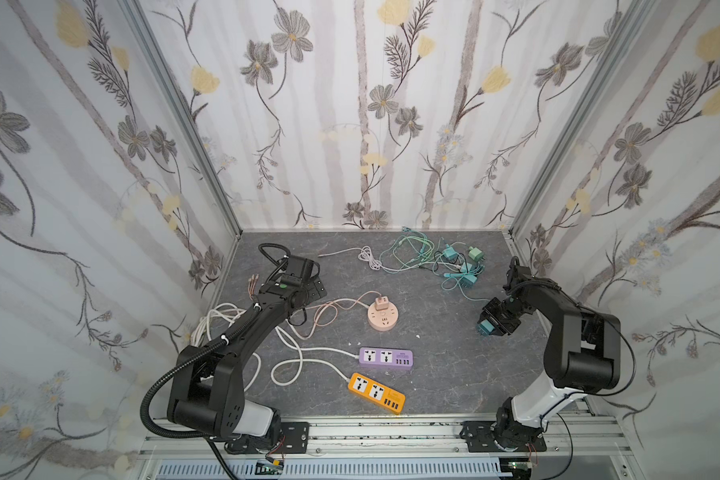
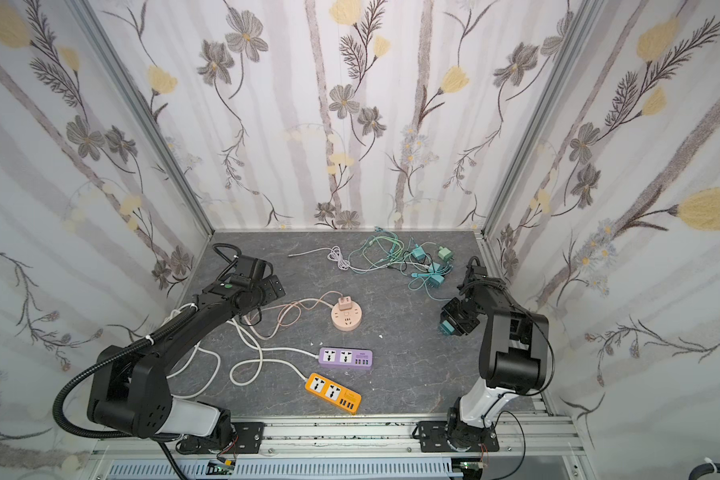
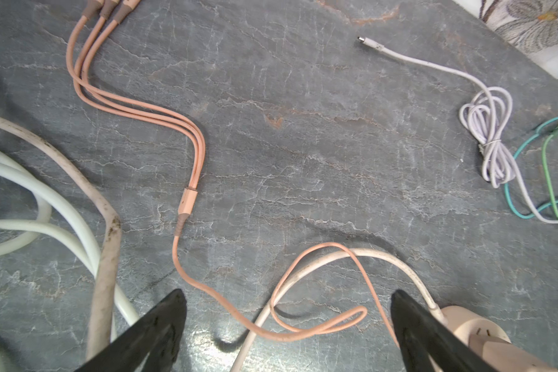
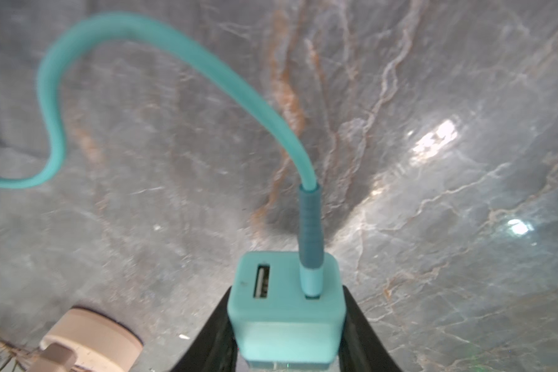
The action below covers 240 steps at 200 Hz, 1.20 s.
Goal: Insert the plug
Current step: 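Lift the teal charger with the right gripper and carry it toward the round strip, then bring the teal charger to the left gripper while left gripper reaches toward it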
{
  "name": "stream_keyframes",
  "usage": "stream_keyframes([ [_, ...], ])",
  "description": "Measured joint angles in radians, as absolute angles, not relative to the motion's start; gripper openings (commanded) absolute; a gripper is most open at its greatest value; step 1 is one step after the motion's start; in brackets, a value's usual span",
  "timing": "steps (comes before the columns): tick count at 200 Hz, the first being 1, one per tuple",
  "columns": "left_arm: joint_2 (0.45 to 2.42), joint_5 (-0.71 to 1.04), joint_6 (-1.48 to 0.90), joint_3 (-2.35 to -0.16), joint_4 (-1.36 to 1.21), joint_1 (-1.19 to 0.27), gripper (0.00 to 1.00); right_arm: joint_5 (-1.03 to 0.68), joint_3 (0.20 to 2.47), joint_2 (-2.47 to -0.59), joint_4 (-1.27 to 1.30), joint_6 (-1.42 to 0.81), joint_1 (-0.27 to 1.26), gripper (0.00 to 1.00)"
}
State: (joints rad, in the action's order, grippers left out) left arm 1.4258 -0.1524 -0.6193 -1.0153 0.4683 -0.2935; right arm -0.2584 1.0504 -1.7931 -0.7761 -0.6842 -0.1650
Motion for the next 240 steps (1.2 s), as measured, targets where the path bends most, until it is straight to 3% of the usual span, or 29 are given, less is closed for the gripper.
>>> stream_keyframes([
  [64, 1.399, -0.067, -0.514, -1.082, 0.46, -0.424, 1.0, -0.265, 0.835, -1.42, -0.557, -0.866, -0.014, 0.37],
  [128, 1.489, 0.006, -0.418, -1.187, 0.414, -0.61, 1.0, -0.238, 0.746, -1.216, -0.445, -1.058, 0.12, 0.38],
  [182, 1.566, 0.103, -0.38, -1.235, 0.378, -0.721, 1.0, -0.174, 0.718, -1.185, -0.327, -1.233, 0.293, 0.38],
  [240, 1.644, 0.257, -0.375, -1.269, 0.291, -0.764, 0.92, -0.101, 0.786, -1.274, -0.192, -1.375, 0.468, 0.39],
])
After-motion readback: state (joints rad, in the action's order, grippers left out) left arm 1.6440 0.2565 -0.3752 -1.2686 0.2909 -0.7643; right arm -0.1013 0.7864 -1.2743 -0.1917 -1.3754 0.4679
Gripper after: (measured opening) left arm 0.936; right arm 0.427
